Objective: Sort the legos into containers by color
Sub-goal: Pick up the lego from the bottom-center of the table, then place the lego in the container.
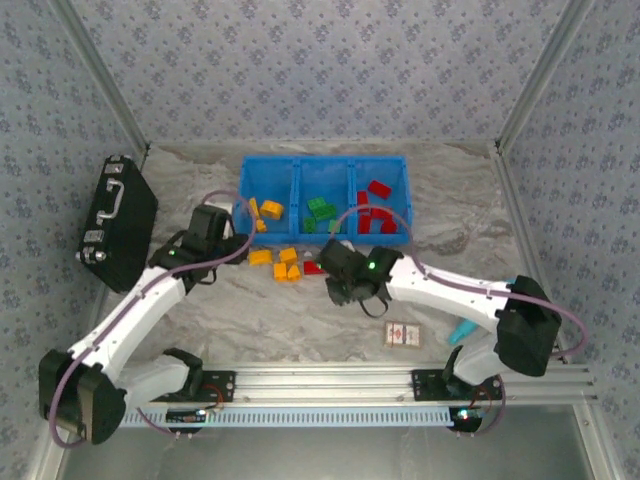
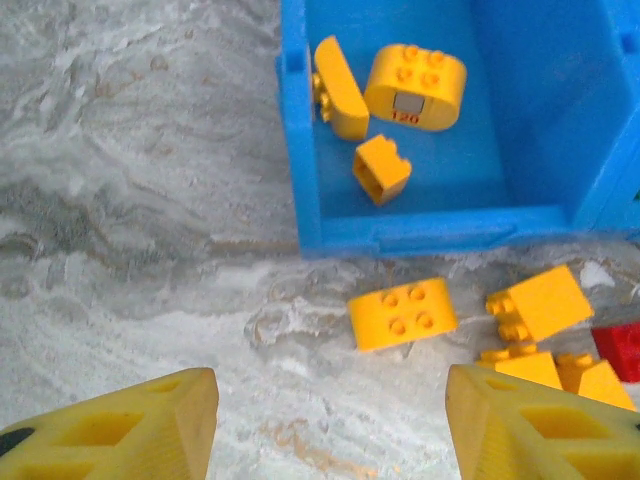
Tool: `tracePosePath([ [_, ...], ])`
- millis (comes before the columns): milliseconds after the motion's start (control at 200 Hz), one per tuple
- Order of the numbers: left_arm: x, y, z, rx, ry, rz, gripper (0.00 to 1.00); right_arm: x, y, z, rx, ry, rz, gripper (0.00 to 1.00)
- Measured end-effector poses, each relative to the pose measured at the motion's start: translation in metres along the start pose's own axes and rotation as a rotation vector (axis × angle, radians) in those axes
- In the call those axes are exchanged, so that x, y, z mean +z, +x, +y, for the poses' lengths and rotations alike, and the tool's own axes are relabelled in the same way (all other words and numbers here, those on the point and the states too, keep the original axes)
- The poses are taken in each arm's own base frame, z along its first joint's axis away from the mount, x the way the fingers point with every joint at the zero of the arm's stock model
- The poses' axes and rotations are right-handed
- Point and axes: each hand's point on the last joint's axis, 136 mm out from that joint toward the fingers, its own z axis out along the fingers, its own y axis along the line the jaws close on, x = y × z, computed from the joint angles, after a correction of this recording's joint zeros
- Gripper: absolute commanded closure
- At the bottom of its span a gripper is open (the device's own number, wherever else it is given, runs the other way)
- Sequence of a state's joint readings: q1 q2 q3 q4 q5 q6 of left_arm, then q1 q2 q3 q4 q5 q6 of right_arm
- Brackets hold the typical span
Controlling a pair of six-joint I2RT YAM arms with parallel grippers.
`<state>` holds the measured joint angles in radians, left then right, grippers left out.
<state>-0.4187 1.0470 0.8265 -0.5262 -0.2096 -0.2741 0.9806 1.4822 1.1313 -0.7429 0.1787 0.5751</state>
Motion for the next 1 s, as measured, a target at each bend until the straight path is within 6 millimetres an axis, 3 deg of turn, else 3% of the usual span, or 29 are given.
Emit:
tracePosePath([
  [260, -0.013, 0.032, 0.008, -0.069, 0.020, 0.009, 0.38, 0.003, -0.103, -0.007, -0.047, -0.003, -0.125, 0.72],
  [430, -0.009, 0.061, 0.007, -0.084, 0.020, 0.065, 0.38, 0.024, -0.149, -0.008, -0.079, 0.010, -0.178, 0.72],
  [735, -0.005, 0.084, -0.019, -0.090, 0.059, 0.134, 0.34, 0.073, -0.187, -0.018, -0.089, 0.044, -0.184, 0.66],
  [1000, 0.010, 0.100, -0.022, -0.177, 0.001, 0.207, 0.30, 0.089, -0.200, -0.024, -0.105, 0.053, -0.185, 0.53],
])
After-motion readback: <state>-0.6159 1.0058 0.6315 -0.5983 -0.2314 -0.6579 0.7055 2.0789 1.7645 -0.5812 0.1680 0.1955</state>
